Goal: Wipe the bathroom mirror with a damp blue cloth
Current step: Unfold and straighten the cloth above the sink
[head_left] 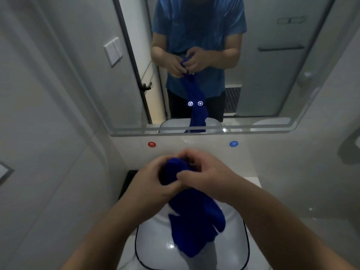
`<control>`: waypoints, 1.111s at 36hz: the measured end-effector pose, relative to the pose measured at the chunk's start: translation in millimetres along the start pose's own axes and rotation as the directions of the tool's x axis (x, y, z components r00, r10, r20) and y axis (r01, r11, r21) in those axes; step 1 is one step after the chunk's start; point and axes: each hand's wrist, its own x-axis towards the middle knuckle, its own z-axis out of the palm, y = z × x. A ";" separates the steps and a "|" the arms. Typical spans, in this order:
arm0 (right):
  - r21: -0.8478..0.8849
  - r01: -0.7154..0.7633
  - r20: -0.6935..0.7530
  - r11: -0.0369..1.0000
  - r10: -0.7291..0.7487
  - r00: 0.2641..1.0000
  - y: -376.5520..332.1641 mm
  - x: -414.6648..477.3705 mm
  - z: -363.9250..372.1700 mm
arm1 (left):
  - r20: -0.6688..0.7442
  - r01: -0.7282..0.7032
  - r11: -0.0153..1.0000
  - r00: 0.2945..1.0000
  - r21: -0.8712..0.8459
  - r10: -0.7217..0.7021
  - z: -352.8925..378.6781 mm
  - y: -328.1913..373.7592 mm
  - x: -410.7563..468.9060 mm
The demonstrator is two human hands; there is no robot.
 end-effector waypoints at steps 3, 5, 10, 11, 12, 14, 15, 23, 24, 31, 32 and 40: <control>0.167 0.064 -0.079 0.984 -0.051 0.996 17.7 -9.0 -3.4 | 0.027 -0.052 0.991 0.998 0.127 0.049 -5.2 -3.7 -1.4; 0.234 0.023 -0.015 0.972 -0.020 1.000 30.1 -12.3 0.0 | 0.070 -0.099 0.987 0.993 0.129 0.091 -2.5 -4.1 -3.2; 0.327 0.031 0.093 0.945 -0.064 0.994 57.8 -22.9 9.0 | 0.008 -0.090 0.995 0.996 0.046 0.090 -0.5 -1.0 -4.4; 0.339 0.015 0.101 0.941 -0.053 0.993 61.3 -24.9 7.4 | 0.014 -0.070 0.998 0.997 -0.007 0.070 -2.0 0.0 -4.8; 0.337 0.002 0.094 0.942 -0.035 0.995 63.4 -25.8 5.6 | 0.014 -0.060 0.998 0.998 -0.036 0.061 -3.9 0.0 -5.0; 0.318 0.015 0.029 0.948 -0.025 0.999 64.8 -24.3 4.0 | 0.010 -0.049 0.999 0.999 -0.016 0.049 -6.5 -0.4 -5.6; 0.310 0.047 -0.030 0.949 -0.040 0.999 64.9 -22.9 5.1 | 0.016 -0.032 0.999 0.999 0.000 0.032 -6.8 -1.4 -5.9; 0.125 0.228 -0.149 0.966 -0.209 0.967 49.1 -16.0 20.1 | 0.110 0.030 0.999 0.994 -0.026 -0.027 4.2 -9.3 -2.9; 0.118 0.238 -0.143 0.964 -0.220 0.965 48.9 -16.5 20.5 | 0.084 0.018 1.000 0.996 -0.013 -0.017 5.1 -9.7 -2.8; 0.058 0.161 -0.161 0.985 -0.150 0.976 77.4 -15.7 22.4 | -0.141 -0.131 0.990 0.980 0.058 0.138 7.1 14.1 6.1; 0.068 0.128 -0.166 0.989 -0.115 0.979 86.8 -13.9 24.0 | -0.165 -0.163 0.984 0.971 0.069 0.172 5.4 21.2 8.9; -0.144 -0.179 -0.074 0.973 0.170 0.983 175.4 -11.6 36.0 | -0.454 -0.180 0.980 0.882 -0.085 0.123 -45.9 69.5 31.8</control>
